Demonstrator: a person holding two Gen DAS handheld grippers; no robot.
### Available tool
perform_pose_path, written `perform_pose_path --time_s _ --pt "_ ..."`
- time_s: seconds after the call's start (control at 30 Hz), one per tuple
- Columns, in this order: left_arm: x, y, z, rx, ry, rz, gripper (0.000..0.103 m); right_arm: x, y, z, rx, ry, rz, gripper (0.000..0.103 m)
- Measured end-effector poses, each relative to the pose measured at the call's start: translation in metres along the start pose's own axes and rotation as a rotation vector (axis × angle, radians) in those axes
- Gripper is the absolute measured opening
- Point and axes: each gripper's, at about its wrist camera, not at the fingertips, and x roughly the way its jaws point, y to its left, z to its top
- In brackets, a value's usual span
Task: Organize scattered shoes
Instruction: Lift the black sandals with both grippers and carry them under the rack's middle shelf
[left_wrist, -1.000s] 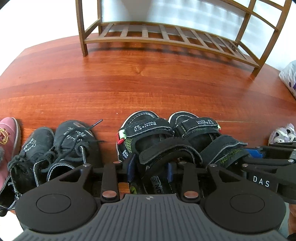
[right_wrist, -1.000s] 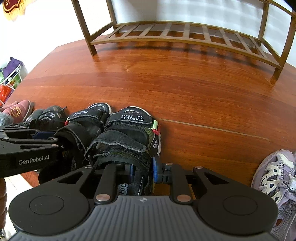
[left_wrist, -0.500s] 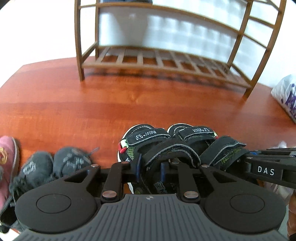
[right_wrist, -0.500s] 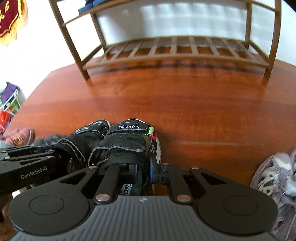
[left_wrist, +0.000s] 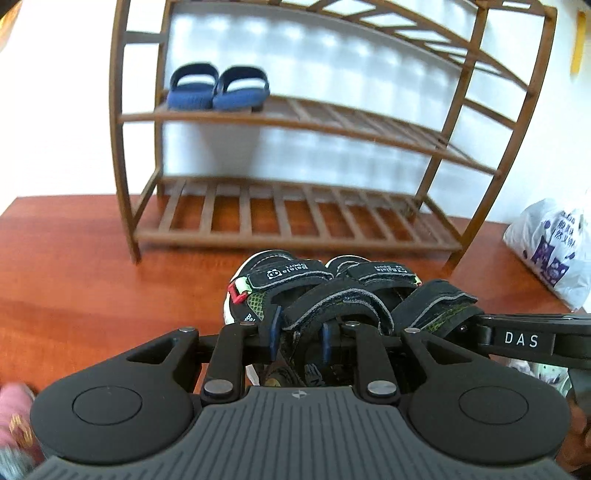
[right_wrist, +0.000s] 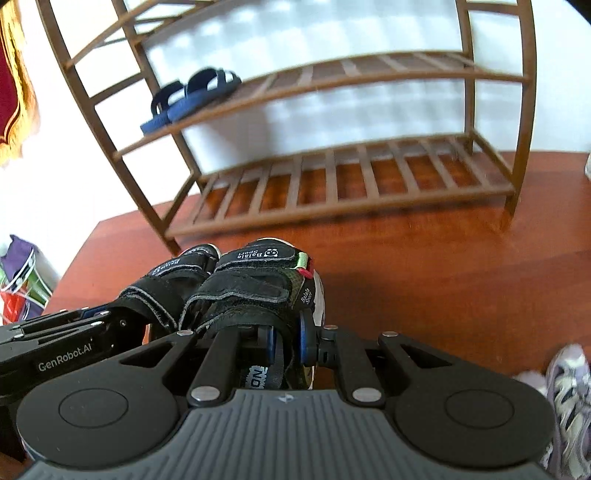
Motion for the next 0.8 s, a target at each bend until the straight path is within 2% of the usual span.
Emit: perform_pose_path --time_s 0.23,0.6,0.8 --pt "0.013 0.039 0.035 0.019 0.004 -0.005 0.024 0.022 0.024 0.033 0.053 -0.017 0.0 0.015" --pt "0.04 0.099 0.067 -0.001 0.023 0.028 0.024 0.089 0.074 0.068 0.071 -0.021 0.008 0.015" --pt "0.066 0.118 0.076 -0.018 0.032 0.048 0.024 0.128 0.083 0.085 0.081 -0.022 -0.001 0.015"
